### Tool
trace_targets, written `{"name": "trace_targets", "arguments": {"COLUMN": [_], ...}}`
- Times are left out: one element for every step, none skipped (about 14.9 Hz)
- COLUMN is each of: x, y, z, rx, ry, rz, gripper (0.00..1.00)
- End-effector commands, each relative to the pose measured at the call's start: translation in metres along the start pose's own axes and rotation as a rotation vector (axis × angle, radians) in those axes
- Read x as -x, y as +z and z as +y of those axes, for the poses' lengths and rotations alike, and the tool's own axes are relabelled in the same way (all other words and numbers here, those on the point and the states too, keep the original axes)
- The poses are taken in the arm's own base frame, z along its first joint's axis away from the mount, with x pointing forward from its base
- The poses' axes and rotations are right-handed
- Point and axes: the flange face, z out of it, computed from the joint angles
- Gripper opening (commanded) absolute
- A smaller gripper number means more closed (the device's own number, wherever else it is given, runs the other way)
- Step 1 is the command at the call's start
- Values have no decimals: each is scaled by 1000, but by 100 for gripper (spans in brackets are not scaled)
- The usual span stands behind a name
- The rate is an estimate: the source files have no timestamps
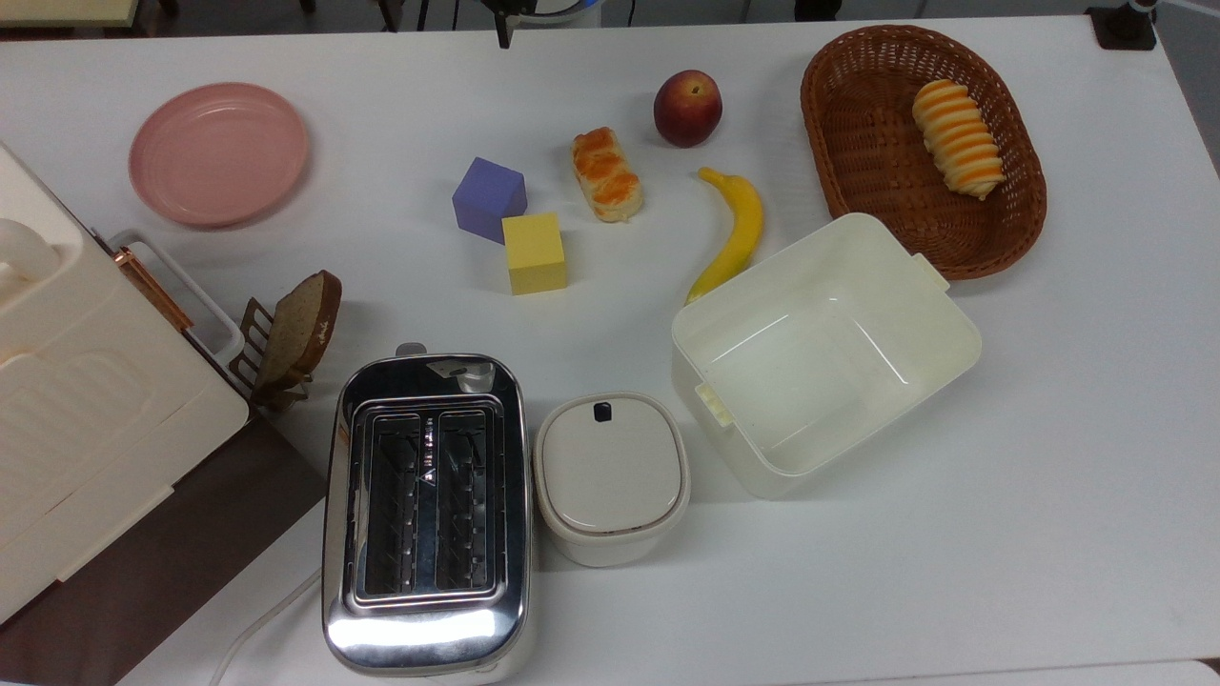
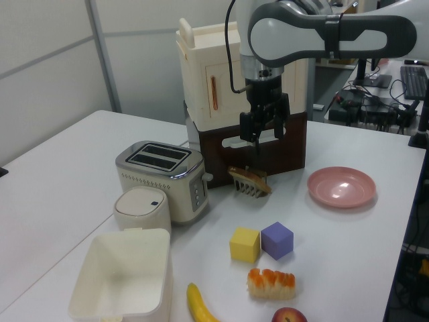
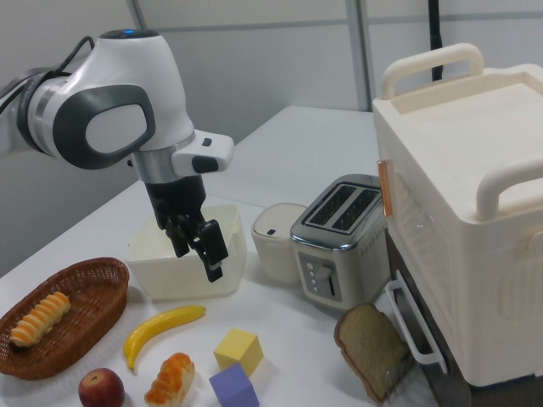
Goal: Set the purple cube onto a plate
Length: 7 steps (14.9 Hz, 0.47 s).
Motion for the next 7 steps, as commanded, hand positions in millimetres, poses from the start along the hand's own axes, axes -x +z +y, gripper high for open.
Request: {"name": "trace_targets", "arguments": {"x": [5, 5, 5, 5, 5, 6, 6], "y": [-2, -2, -2, -2, -3, -3, -3], "z": [0, -1, -1, 0, 1, 1, 1], "rx": [-13, -12, -12, -10, -11, -11, -11], "ry": [16, 13, 10, 7, 9, 9, 9], "rz": [16, 16, 17, 17, 18, 20, 20], "gripper": [100, 100, 100, 100, 100, 100, 100]}}
